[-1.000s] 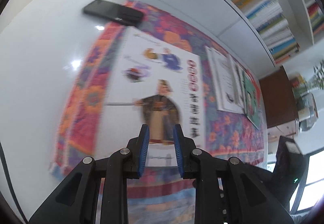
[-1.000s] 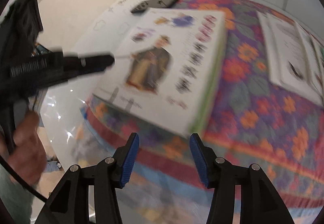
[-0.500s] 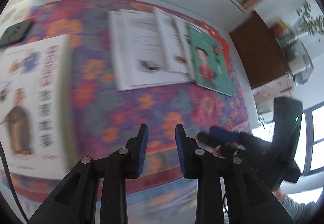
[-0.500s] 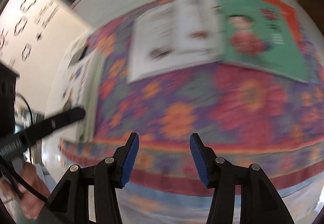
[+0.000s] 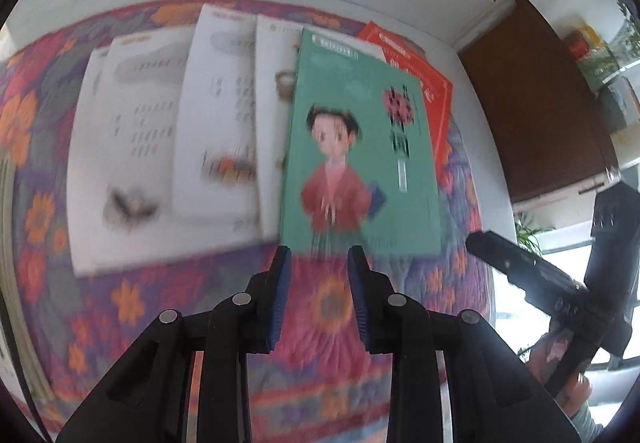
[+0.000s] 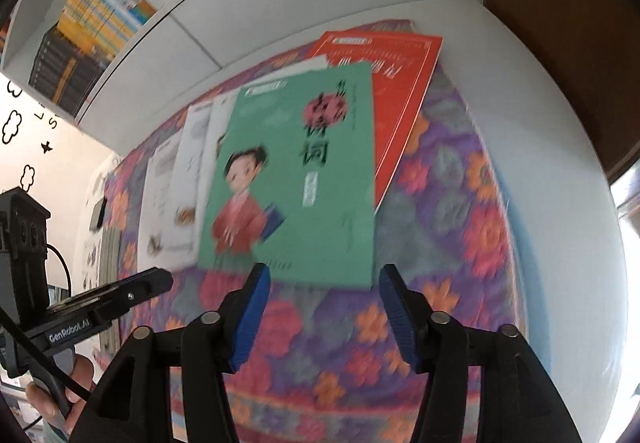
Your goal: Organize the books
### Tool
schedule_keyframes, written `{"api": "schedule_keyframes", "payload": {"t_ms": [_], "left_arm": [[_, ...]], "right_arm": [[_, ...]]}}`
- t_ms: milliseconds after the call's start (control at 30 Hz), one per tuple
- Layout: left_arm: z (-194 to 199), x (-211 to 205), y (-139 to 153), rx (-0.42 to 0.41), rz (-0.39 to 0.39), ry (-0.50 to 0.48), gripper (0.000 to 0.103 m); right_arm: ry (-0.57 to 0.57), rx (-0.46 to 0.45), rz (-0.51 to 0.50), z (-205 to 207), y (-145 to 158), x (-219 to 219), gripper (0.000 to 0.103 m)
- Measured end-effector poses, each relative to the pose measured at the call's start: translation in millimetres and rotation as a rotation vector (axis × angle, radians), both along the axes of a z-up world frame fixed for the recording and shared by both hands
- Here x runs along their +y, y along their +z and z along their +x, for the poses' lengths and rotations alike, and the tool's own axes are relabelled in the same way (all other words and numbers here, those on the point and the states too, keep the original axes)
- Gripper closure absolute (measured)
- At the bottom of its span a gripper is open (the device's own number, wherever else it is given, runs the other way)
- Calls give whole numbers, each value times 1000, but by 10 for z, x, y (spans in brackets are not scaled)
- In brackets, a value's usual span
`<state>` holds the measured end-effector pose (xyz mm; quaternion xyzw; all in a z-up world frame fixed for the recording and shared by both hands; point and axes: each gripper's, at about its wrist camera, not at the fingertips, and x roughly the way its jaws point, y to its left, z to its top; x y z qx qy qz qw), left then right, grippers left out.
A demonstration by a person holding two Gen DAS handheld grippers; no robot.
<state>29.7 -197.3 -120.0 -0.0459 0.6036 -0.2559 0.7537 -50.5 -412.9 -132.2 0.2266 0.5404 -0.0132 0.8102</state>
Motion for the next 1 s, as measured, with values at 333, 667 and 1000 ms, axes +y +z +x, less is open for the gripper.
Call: {"api": "schedule_keyframes", "payload": {"t_ms": [333, 667, 1000], "left_arm": [[550, -325, -267, -4, 34, -52, 77], [691, -311, -393, 40, -53, -69, 73], [76, -74, -388, 55, -26, -67, 72]], "right_arm": [[20, 19, -87, 421, -297, -52, 59], [15, 54, -60, 440, -516, -58, 59], [55, 108, -95, 106, -473, 157, 58]]}}
